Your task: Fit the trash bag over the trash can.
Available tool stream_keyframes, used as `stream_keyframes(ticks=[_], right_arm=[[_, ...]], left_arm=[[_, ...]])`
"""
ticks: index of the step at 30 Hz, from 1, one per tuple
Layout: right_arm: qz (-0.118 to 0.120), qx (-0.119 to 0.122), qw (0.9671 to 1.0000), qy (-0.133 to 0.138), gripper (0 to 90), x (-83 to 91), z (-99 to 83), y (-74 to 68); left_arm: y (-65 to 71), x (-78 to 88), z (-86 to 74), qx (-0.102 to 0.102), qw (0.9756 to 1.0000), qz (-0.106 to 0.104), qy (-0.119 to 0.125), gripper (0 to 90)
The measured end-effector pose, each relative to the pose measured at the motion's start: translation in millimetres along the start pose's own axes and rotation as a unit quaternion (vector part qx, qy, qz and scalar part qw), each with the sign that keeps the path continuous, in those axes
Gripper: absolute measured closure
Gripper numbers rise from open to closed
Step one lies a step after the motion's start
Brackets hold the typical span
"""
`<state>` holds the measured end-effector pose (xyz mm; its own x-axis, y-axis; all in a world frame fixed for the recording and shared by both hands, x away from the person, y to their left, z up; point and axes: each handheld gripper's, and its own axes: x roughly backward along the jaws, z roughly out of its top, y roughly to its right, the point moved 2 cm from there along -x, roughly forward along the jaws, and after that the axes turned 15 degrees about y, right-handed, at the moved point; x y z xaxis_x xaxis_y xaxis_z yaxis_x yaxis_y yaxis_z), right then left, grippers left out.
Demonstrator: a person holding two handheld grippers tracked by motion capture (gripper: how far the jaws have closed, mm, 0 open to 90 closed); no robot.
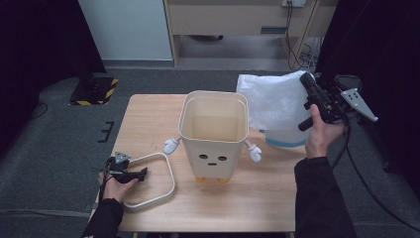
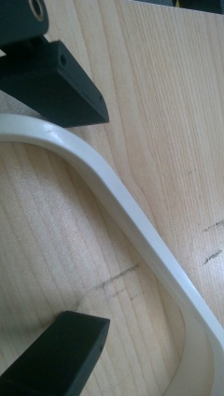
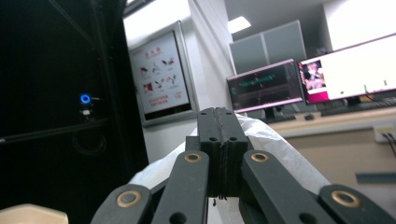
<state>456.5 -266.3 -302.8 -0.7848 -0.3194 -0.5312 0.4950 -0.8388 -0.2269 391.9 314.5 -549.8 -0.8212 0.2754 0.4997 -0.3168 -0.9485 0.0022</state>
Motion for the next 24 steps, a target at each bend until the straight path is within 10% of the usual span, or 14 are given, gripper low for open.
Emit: stream_keyframes(ticks=[24], right_arm=[[0.086, -0.010, 0.9939, 0.069, 90.0, -87.8, 56.6, -88.3]], left_arm=[[0.2, 0.0, 0.0, -0.002, 1.0000, -0.003, 0.000, 2.7]])
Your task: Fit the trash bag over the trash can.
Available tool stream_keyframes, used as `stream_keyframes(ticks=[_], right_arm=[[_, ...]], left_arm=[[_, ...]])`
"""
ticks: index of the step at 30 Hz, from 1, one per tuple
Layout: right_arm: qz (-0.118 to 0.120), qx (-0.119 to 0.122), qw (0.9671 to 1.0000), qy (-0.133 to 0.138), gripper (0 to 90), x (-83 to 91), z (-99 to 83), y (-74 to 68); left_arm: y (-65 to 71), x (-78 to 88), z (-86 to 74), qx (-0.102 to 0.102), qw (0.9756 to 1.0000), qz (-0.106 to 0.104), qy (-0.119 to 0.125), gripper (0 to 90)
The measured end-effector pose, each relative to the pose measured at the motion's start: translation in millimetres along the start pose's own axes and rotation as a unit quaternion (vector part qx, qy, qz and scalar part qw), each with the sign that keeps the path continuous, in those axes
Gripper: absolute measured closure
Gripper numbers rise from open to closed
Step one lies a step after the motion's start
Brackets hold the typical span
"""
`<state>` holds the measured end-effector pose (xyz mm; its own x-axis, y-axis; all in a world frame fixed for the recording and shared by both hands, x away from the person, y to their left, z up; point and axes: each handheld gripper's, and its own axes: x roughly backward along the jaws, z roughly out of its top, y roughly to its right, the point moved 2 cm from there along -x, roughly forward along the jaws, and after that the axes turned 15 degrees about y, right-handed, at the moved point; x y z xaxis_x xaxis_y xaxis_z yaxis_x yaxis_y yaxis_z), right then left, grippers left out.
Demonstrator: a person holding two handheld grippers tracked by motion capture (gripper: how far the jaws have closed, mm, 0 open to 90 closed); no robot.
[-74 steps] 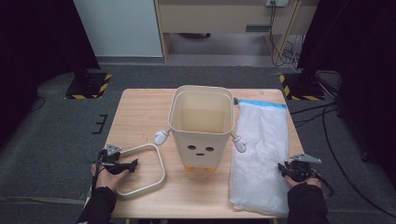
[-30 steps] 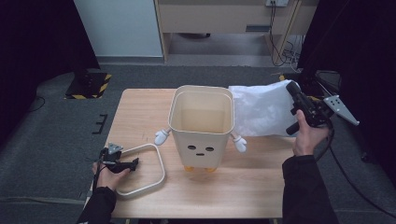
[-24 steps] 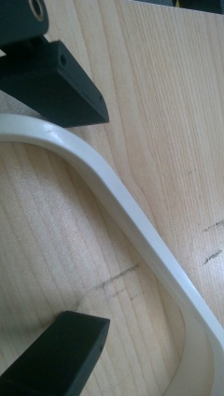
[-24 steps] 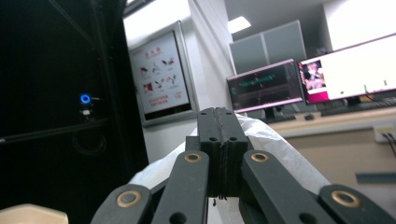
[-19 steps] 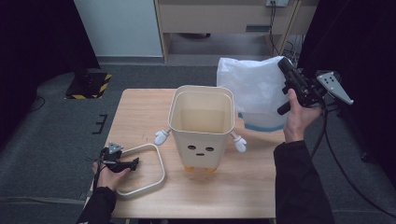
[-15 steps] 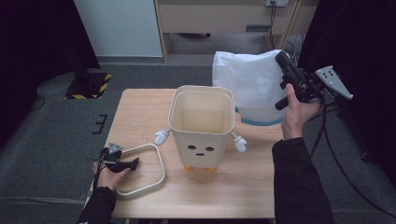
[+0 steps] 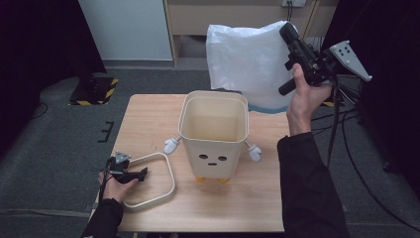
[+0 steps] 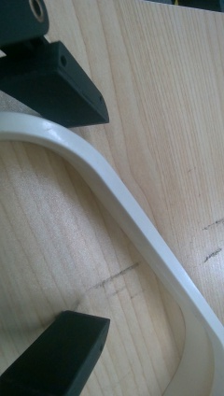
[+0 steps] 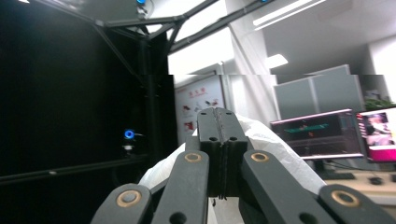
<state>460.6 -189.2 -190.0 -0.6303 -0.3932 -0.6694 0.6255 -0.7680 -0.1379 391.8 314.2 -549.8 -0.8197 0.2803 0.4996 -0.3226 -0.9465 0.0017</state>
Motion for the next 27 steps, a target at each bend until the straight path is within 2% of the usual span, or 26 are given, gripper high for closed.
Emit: stream_keyframes(ticks=[2, 5, 6, 8, 12, 18, 24, 27], right_arm=[[0.003, -0.004, 1.0000, 0.000, 90.0, -2.5, 0.1, -2.6], [0.017, -0.009, 0.9998, 0.009, 90.0, -10.9, 3.1, -12.4], [0.029, -0.016, 0.9994, 0.012, 90.0, -13.9, 6.5, -20.2], [0.034, -0.016, 0.9992, 0.013, 90.0, -14.4, 7.3, -23.2], [0.061, -0.029, 0.9977, 0.002, 90.0, -13.2, 6.7, -37.1], [0.081, -0.036, 0.9955, -0.035, 90.0, -5.5, -6.2, -49.1], [0.102, -0.030, 0.9907, -0.085, 90.0, 0.9, -30.6, -62.0], [0.105, -0.029, 0.9894, -0.095, 90.0, 1.8, -37.6, -65.2]], left_arm=[[0.0, 0.0, 0.0, 0.000, 1.0000, 0.000, 0.000, 2.6], [-0.1, 0.0, 0.1, -0.002, 1.0000, -0.001, 0.000, 2.7], [0.0, 0.0, 0.1, -0.002, 1.0000, -0.002, 0.001, 2.7], [0.1, -0.2, 0.0, -0.003, 1.0000, -0.001, 0.002, 2.7], [0.5, -0.1, -0.1, -0.003, 1.0000, 0.000, 0.003, 2.8], [0.4, 0.1, 0.0, -0.003, 1.0000, -0.001, 0.001, 2.8], [0.4, 0.1, 0.0, -0.003, 1.0000, -0.001, 0.001, 2.8], [0.4, 0.2, 0.0, -0.003, 1.0000, -0.001, 0.001, 2.9]])
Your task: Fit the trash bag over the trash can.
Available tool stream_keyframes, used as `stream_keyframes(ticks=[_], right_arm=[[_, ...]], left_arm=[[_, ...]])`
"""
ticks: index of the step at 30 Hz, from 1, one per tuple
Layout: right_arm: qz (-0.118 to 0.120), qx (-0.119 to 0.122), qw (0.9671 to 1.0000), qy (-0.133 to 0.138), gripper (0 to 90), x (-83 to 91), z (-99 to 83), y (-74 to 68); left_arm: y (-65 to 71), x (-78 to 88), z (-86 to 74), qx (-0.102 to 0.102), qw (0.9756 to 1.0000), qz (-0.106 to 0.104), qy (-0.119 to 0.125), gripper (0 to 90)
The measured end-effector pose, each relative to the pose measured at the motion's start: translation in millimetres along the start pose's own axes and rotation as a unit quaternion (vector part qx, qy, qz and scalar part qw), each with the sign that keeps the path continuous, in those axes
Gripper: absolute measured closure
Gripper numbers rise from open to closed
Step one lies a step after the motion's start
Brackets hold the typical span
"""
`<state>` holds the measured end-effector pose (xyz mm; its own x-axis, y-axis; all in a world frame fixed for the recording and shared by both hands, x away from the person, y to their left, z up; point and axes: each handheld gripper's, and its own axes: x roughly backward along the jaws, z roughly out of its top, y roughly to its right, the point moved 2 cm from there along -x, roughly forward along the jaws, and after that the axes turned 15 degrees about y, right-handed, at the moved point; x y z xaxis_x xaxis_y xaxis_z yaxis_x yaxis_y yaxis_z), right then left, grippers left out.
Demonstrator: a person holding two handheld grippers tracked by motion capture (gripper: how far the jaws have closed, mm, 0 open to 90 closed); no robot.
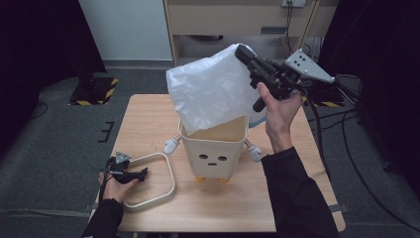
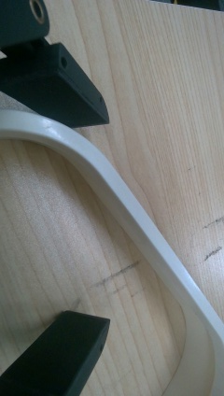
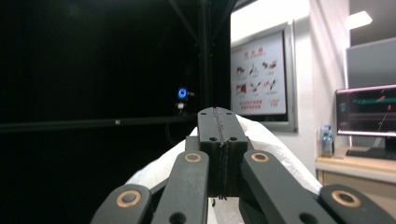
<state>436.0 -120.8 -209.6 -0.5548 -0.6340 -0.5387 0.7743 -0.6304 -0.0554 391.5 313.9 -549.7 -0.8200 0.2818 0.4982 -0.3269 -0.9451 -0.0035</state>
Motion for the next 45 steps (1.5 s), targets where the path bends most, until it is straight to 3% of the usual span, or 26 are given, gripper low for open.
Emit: stream_keyframes(ticks=[12, 18, 20, 21, 23, 24, 25, 26, 32, 34, 35, 36, 37, 38, 40, 43, 45], right_arm=[[0.013, -0.014, 0.9983, -0.055, 90.0, -15.2, -33.1, -22.9], [0.017, -0.027, 0.9955, -0.089, 90.0, -20.4, -52.5, -30.1], [0.019, -0.023, 0.9930, -0.114, 90.0, -21.3, -62.0, -33.0], [0.018, -0.021, 0.9900, -0.138, 90.0, -22.0, -69.8, -34.9], [0.019, -0.020, 0.9889, -0.146, 90.0, -22.3, -72.4, -35.3], [0.018, -0.028, 0.9853, -0.168, 89.4, -23.7, -79.7, -36.9], [0.018, -0.028, 0.9853, -0.168, 89.4, -23.7, -79.7, -36.9], [0.021, -0.031, 0.9829, -0.180, 89.2, -24.2, -82.6, -36.7], [0.016, -0.037, 0.9670, -0.251, 87.0, -25.0, -98.3, -37.2], [0.018, -0.042, 0.9610, -0.273, 85.2, -24.9, -102.2, -37.0], [0.017, -0.044, 0.9557, -0.291, 84.7, -24.8, -105.5, -37.0], [0.017, -0.044, 0.9534, -0.298, 83.6, -24.9, -107.6, -37.1], [0.017, -0.046, 0.9488, -0.312, 82.5, -25.1, -111.0, -37.1], [0.016, -0.046, 0.9471, -0.317, 81.4, -25.2, -112.5, -37.2], [0.018, -0.053, 0.9459, -0.320, 77.4, -25.6, -113.3, -37.5], [0.024, -0.057, 0.9490, -0.309, 71.2, -25.4, -110.4, -38.2], [0.025, -0.062, 0.9532, -0.295, 68.4, -25.3, -106.2, -38.5]], left_arm=[[0.2, 0.1, 0.0, 0.000, 1.0000, 0.001, 0.000, 3.0], [0.2, 0.1, 0.0, 0.000, 1.0000, 0.000, 0.000, 3.0], [0.2, 0.0, 0.0, 0.000, 1.0000, 0.000, 0.000, 3.0], [0.2, 0.0, 0.0, 0.000, 1.0000, 0.000, 0.000, 3.0], [0.3, 0.1, 0.0, 0.000, 1.0000, 0.000, 0.000, 3.0], [0.3, 0.0, 0.0, 0.000, 1.0000, 0.000, 0.001, 3.0], [0.3, 0.0, 0.0, 0.000, 1.0000, 0.000, 0.001, 3.0], [0.3, -0.1, -0.1, 0.001, 1.0000, 0.001, 0.001, 3.0], [0.4, 0.2, 0.0, -0.001, 1.0000, 0.000, 0.000, 3.1], [0.3, 0.3, 0.0, -0.002, 1.0000, -0.002, 0.000, 3.3], [0.3, 0.5, 0.0, -0.002, 1.0000, -0.003, 0.000, 3.6], [0.8, 0.7, -0.1, -0.001, 1.0000, -0.006, 0.002, 4.1], [0.8, 0.9, -0.1, -0.002, 1.0000, -0.008, 0.002, 5.1], [1.0, 1.0, 0.0, -0.002, 1.0000, -0.009, 0.003, 5.8], [1.0, 1.0, 0.2, -0.003, 0.9999, -0.009, 0.005, 6.6], [0.6, 2.2, 1.5, -0.006, 0.9999, -0.012, 0.003, 9.9], [0.3, 3.5, 3.1, -0.006, 0.9999, -0.010, 0.003, 14.9]])
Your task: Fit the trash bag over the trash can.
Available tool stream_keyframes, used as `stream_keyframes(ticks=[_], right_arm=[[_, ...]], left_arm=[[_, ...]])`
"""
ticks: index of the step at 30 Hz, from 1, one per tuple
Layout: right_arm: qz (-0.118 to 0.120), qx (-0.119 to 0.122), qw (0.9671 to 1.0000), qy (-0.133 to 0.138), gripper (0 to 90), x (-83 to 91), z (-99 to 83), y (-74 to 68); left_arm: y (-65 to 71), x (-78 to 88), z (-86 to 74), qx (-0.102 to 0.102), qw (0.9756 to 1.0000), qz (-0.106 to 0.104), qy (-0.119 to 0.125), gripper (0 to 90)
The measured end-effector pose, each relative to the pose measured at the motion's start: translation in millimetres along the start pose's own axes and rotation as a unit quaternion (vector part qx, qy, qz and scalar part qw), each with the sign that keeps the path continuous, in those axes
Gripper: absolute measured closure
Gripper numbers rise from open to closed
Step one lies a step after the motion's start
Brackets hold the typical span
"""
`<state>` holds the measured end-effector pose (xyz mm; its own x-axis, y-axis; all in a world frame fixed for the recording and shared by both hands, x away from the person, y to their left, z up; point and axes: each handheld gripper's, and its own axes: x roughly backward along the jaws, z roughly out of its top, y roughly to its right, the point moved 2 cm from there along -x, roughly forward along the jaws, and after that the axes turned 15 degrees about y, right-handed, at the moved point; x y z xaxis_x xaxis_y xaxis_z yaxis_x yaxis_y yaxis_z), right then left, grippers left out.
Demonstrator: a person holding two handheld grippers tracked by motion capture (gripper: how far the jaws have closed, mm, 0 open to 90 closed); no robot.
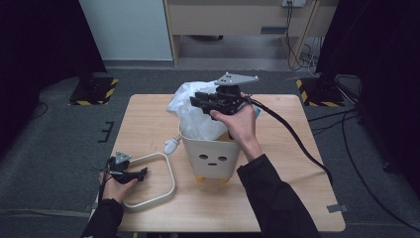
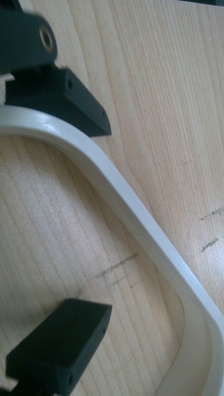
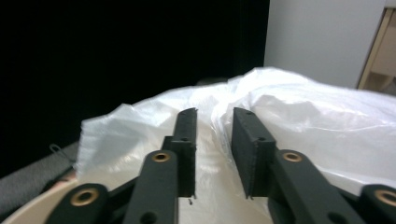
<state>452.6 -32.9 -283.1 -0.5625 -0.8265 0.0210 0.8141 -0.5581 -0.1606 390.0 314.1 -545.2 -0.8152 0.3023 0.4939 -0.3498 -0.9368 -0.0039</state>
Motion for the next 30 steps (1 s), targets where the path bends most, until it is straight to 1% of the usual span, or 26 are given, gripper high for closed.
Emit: stream_keyframes(ticks=[2, 3, 4, 6, 8, 10, 12, 13, 14, 17, 18, 19, 20, 21, 22, 23, 24, 25, 26, 28, 30], right_arm=[[0.002, -0.002, 0.9996, 0.028, 65.4, 4.4, 6.7, 0.2], [0.002, -0.002, 0.9996, 0.028, 65.4, 4.4, 6.7, 0.2], [0.003, -0.001, 0.9995, 0.032, 64.7, 5.3, 7.7, 0.2], [0.001, 0.002, 0.9991, 0.042, 60.5, 7.5, 10.0, 0.0], [-0.002, 0.003, 0.9985, 0.055, 57.8, 10.4, 12.9, -0.4], [-0.008, 0.003, 0.9973, 0.073, 52.2, 13.0, 17.0, 0.1], [-0.015, 0.008, 0.9958, 0.090, 50.6, 17.3, 22.3, 1.8], [-0.019, 0.014, 0.9949, 0.098, 49.5, 19.6, 24.7, 2.9], [-0.024, 0.018, 0.9943, 0.102, 49.0, 22.0, 27.0, 3.8], [-0.028, 0.019, 0.9924, 0.118, 46.3, 30.4, 34.6, 5.2], [-0.031, 0.020, 0.9918, 0.122, 46.0, 32.3, 36.2, 5.4], [-0.034, 0.026, 0.9912, 0.125, 45.5, 34.8, 38.0, 6.2], [-0.039, 0.030, 0.9905, 0.128, 44.4, 38.0, 40.3, 7.6], [-0.043, 0.031, 0.9889, 0.139, 43.6, 40.6, 42.6, 8.2], [-0.041, 0.031, 0.9883, 0.143, 44.4, 42.6, 44.8, 8.4], [-0.045, 0.032, 0.9876, 0.147, 44.2, 45.8, 47.4, 9.0], [-0.052, 0.036, 0.9857, 0.156, 44.3, 49.3, 50.5, 10.4], [-0.055, 0.034, 0.9847, 0.162, 44.2, 52.8, 53.8, 11.6], [-0.056, 0.031, 0.9841, 0.166, 43.9, 56.6, 57.0, 12.8], [-0.066, 0.038, 0.9825, 0.170, 43.3, 65.6, 63.4, 16.9], [-0.083, 0.058, 0.9810, 0.166, 42.6, 72.8, 65.6, 20.0]], left_arm=[[-1.5, 2.3, 2.8, -0.003, 1.0000, 0.001, 0.008, 17.9], [-2.0, 3.5, 4.2, 0.000, 0.9999, 0.000, 0.014, 17.9], [-2.3, 5.1, 6.5, 0.005, 0.9997, 0.002, 0.026, 19.1], [-4.4, 9.8, 11.6, 0.005, 0.9986, 0.007, 0.052, 19.2], [-5.3, 11.9, 13.7, 0.009, 0.9974, 0.009, 0.070, 19.5], [-6.7, 12.3, 14.3, 0.010, 0.9968, 0.011, 0.079, 20.3], [-7.8, 12.1, 13.8, 0.008, 0.9969, 0.015, 0.077, 20.7], [-7.8, 12.2, 13.6, 0.009, 0.9969, 0.016, 0.076, 20.8], [-7.8, 12.2, 13.8, 0.008, 0.9968, 0.015, 0.078, 20.9], [-7.3, 11.5, 13.6, 0.012, 0.9968, 0.012, 0.078, 20.9], [-6.9, 11.4, 13.4, 0.009, 0.9971, 0.013, 0.075, 20.9], [-6.4, 11.2, 13.3, 0.004, 0.9972, 0.013, 0.074, 20.9], [-6.3, 11.4, 13.4, 0.004, 0.9972, 0.011, 0.074, 21.2], [-6.4, 11.5, 13.6, 0.005, 0.9970, 0.011, 0.076, 21.4], [-6.7, 11.7, 13.9, 0.006, 0.9969, 0.011, 0.077, 21.4], [-6.9, 11.7, 13.9, 0.006, 0.9968, 0.012, 0.079, 21.4], [-7.1, 11.7, 13.8, 0.006, 0.9968, 0.012, 0.078, 21.5], [-7.2, 11.6, 13.6, 0.006, 0.9968, 0.014, 0.079, 21.7], [-7.2, 11.7, 13.6, 0.006, 0.9968, 0.014, 0.079, 21.8], [-7.5, 11.8, 14.1, 0.004, 0.9966, 0.013, 0.081, 21.9], [-7.1, 11.9, 14.2, 0.004, 0.9965, 0.013, 0.082, 22.1]])
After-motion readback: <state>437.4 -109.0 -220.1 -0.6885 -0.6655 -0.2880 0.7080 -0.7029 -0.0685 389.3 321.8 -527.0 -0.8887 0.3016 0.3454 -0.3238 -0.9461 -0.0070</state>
